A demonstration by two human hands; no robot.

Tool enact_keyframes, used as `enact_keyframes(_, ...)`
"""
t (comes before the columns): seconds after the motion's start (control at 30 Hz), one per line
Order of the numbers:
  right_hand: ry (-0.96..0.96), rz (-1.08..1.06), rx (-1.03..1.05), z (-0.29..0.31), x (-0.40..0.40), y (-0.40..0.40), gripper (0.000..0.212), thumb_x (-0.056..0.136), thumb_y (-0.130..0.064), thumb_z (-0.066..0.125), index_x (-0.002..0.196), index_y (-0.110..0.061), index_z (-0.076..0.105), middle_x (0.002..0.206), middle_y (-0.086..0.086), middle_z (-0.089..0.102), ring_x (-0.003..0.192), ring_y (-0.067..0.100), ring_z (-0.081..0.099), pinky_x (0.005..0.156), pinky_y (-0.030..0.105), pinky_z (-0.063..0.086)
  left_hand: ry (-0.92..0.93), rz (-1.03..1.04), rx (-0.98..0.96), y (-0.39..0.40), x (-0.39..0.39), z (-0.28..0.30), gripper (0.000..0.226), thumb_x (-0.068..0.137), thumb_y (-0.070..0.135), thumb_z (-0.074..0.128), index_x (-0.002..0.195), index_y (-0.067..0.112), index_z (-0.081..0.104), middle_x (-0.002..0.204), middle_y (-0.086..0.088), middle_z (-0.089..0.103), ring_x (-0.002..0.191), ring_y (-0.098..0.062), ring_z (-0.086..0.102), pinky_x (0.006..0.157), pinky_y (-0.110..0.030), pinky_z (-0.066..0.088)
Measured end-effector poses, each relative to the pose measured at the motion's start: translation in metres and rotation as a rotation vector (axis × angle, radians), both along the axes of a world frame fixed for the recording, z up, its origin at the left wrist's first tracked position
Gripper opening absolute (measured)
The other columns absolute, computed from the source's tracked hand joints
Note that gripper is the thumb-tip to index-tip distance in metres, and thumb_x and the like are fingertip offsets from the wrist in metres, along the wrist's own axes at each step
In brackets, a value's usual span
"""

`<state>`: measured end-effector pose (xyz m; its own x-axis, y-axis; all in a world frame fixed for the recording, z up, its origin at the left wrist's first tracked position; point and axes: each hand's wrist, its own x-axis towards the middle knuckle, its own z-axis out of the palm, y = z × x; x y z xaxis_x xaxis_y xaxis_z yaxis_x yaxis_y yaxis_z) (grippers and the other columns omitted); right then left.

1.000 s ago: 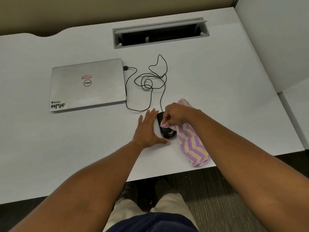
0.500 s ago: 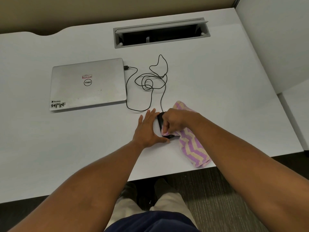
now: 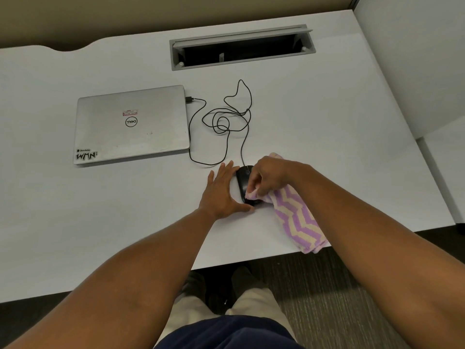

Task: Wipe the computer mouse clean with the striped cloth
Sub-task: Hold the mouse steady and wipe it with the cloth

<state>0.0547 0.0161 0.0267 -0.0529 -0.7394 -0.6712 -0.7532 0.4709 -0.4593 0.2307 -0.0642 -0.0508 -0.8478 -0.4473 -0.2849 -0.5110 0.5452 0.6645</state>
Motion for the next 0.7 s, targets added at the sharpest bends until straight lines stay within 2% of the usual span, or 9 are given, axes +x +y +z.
enact_keyframes(0.1, -0.002, 0.064, 0.004, -0.004, 0.011, -0.004, 0.021, 0.078, -0.03, 0.075, 0.099, -0.027, 0.077, 0.093, -0.01, 0.064, 0.092, 0.01, 0.06, 0.074, 0.021, 0.047, 0.002, -0.003, 0.009, 0.0, -0.001, 0.002, 0.123, 0.057, 0.062, 0.086, 0.154, 0.019, 0.024, 0.165, 0.003, 0.015, 0.152, -0.012, 0.0, 0.124, -0.041, -0.004)
enact_keyframes(0.2, -0.003, 0.123, 0.033, -0.005, 0.021, -0.004, 0.02, 0.08, -0.022, 0.075, 0.099, -0.022, 0.078, 0.091, -0.011, 0.065, 0.088, 0.006, 0.058, 0.067, 0.013, 0.041, 0.004, -0.006, 0.011, 0.0, -0.001, 0.002, 0.121, 0.058, 0.059, 0.087, 0.154, 0.018, 0.024, 0.165, 0.002, 0.015, 0.153, -0.013, 0.001, 0.123, -0.041, -0.004)
enact_keyframes(0.23, 0.006, 0.136, 0.052, -0.004, 0.022, -0.004, 0.02, 0.079, -0.017, 0.075, 0.099, -0.02, 0.078, 0.093, -0.011, 0.068, 0.089, 0.007, 0.06, 0.068, 0.014, 0.044, 0.005, -0.002, 0.014, 0.0, -0.001, 0.002, 0.121, 0.058, 0.058, 0.087, 0.154, 0.018, 0.025, 0.165, 0.002, 0.015, 0.153, -0.012, 0.001, 0.123, -0.041, -0.004)
enact_keyframes(0.3, 0.035, 0.171, 0.109, -0.003, 0.021, -0.001, 0.02, 0.078, -0.011, 0.074, 0.096, -0.018, 0.079, 0.1, -0.008, 0.074, 0.094, 0.008, 0.064, 0.082, 0.022, 0.052, 0.005, 0.008, 0.015, 0.0, -0.001, 0.001, 0.12, 0.057, 0.057, 0.088, 0.153, 0.02, 0.025, 0.165, 0.003, 0.015, 0.153, -0.012, 0.001, 0.123, -0.04, -0.004)
enact_keyframes(0.37, 0.061, 0.183, 0.14, -0.002, 0.016, 0.005, 0.019, 0.077, -0.008, 0.074, 0.094, -0.017, 0.079, 0.1, -0.009, 0.075, 0.095, 0.007, 0.066, 0.089, 0.024, 0.053, 0.003, 0.007, 0.008, 0.0, -0.001, 0.001, 0.121, 0.057, 0.056, 0.089, 0.153, 0.021, 0.025, 0.165, 0.004, 0.015, 0.152, -0.012, 0.001, 0.123, -0.04, -0.005)
enact_keyframes(0.5, 0.075, 0.053, 0.086, 0.0, -0.004, 0.013, 0.017, 0.074, -0.013, 0.076, 0.088, -0.021, 0.079, 0.085, -0.012, 0.07, 0.086, 0.006, 0.062, 0.07, 0.017, 0.049, -0.007, 0.006, 0.008, 0.0, -0.001, -0.001, 0.123, 0.055, 0.06, 0.088, 0.154, 0.022, 0.024, 0.165, 0.005, 0.013, 0.152, -0.01, -0.001, 0.123, -0.04, -0.006)
enact_keyframes(0.6, 0.077, -0.032, 0.009, 0.002, -0.018, 0.012, 0.007, 0.076, -0.025, 0.076, 0.083, -0.029, 0.074, 0.083, -0.015, 0.062, 0.085, 0.007, 0.058, 0.069, 0.019, 0.044, -0.017, 0.004, 0.001, -0.001, -0.001, -0.002, 0.123, 0.056, 0.062, 0.087, 0.153, 0.023, 0.024, 0.165, 0.006, 0.012, 0.152, -0.01, -0.001, 0.124, -0.041, -0.005)
enact_keyframes(0.7, 0.11, -0.059, -0.067, 0.001, -0.025, 0.011, 0.018, 0.08, -0.033, 0.068, 0.097, -0.028, 0.069, 0.095, -0.01, 0.063, 0.089, 0.009, 0.055, 0.077, 0.024, 0.041, -0.021, -0.002, -0.006, -0.001, -0.001, -0.003, 0.123, 0.056, 0.063, 0.086, 0.153, 0.024, 0.023, 0.165, 0.006, 0.012, 0.152, -0.011, -0.001, 0.124, -0.041, -0.005)
